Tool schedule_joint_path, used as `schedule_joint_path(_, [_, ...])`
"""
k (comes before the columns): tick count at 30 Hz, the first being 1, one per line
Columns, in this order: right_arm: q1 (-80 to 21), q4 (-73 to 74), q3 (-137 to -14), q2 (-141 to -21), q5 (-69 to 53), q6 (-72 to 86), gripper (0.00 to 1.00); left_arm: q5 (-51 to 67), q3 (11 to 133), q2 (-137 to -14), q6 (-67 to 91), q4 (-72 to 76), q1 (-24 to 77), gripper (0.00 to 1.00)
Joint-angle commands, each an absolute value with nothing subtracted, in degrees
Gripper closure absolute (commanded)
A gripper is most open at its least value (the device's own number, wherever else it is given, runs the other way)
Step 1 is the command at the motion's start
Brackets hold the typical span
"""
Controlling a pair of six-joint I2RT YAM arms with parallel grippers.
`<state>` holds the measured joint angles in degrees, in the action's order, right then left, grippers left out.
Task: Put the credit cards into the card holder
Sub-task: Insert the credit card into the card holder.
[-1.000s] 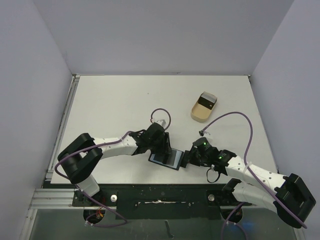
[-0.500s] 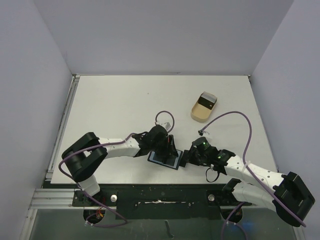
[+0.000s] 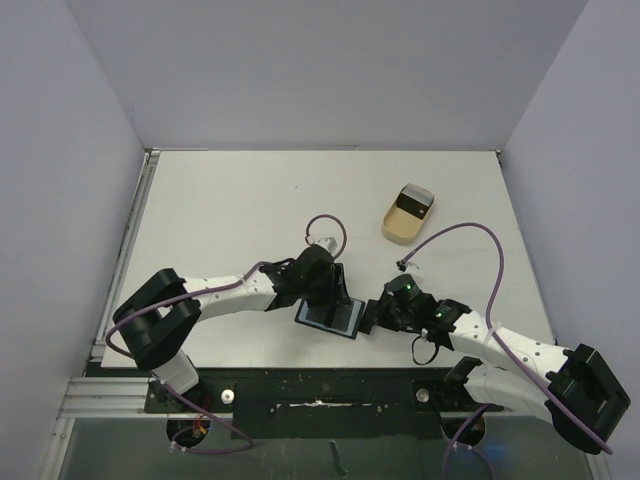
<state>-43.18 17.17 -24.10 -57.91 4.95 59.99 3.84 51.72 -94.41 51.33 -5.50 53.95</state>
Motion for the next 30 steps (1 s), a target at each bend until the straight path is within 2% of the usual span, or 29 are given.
schedule_joint_path(1, [-43.40, 16.98, -23.46, -57.52, 6.59, 58.54, 1.00, -0.79, 54.58, -92.11, 48.93, -8.44, 54.14, 0.52])
schedule_joint_path(13, [-43.41, 16.71, -23.12, -57.57, 6.53, 58.71, 1.00, 0.37, 53.35, -98.02, 48.83, -5.58, 54.23, 0.52])
schedule_joint_path(25, [-43.37, 15.83, -23.30, -58.65, 6.57, 58.32, 1.00, 7.98, 51.42, -98.69, 52.27, 0.97, 54.49, 0.52])
schedule_joint_path(30, [-43.18, 15.86, -23.44, -58.80, 6.98, 57.93, 1.00, 5.98, 53.71, -95.74, 51.13, -2.92, 54.26, 0.51])
